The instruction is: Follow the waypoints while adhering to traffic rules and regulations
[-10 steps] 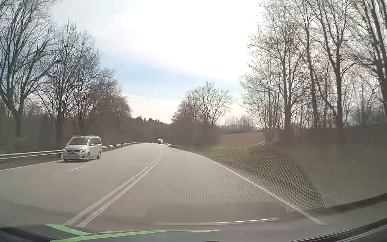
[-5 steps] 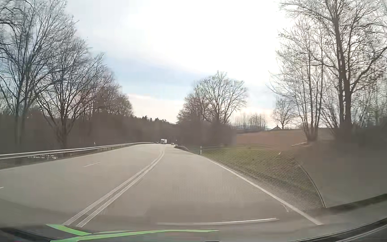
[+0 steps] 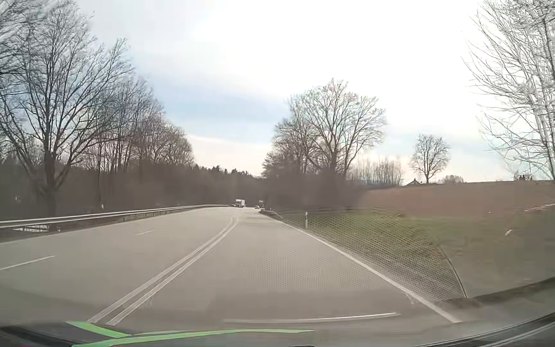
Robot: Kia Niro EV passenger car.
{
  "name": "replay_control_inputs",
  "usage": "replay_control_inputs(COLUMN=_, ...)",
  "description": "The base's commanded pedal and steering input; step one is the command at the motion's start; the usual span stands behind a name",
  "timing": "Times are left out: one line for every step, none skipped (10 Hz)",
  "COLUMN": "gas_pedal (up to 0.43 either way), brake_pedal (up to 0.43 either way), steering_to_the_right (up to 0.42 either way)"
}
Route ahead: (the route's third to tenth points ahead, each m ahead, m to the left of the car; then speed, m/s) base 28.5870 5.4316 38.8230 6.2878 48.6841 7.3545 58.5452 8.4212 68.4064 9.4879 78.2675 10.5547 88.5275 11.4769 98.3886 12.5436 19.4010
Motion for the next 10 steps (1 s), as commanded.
replay_control_inputs(gas_pedal=0.059, brake_pedal=0.000, steering_to_the_right=-0.014)
replay_control_inputs(gas_pedal=0.059, brake_pedal=0.000, steering_to_the_right=-0.014)
replay_control_inputs(gas_pedal=0.059, brake_pedal=0.000, steering_to_the_right=-0.013)
replay_control_inputs(gas_pedal=0.067, brake_pedal=0.000, steering_to_the_right=-0.013)
replay_control_inputs(gas_pedal=0.067, brake_pedal=0.000, steering_to_the_right=-0.012)
replay_control_inputs(gas_pedal=0.067, brake_pedal=0.000, steering_to_the_right=-0.012)
replay_control_inputs(gas_pedal=0.067, brake_pedal=0.000, steering_to_the_right=-0.012)
replay_control_inputs(gas_pedal=0.067, brake_pedal=0.000, steering_to_the_right=-0.012)
replay_control_inputs(gas_pedal=0.067, brake_pedal=0.000, steering_to_the_right=-0.011)
replay_control_inputs(gas_pedal=0.067, brake_pedal=0.000, steering_to_the_right=-0.011)
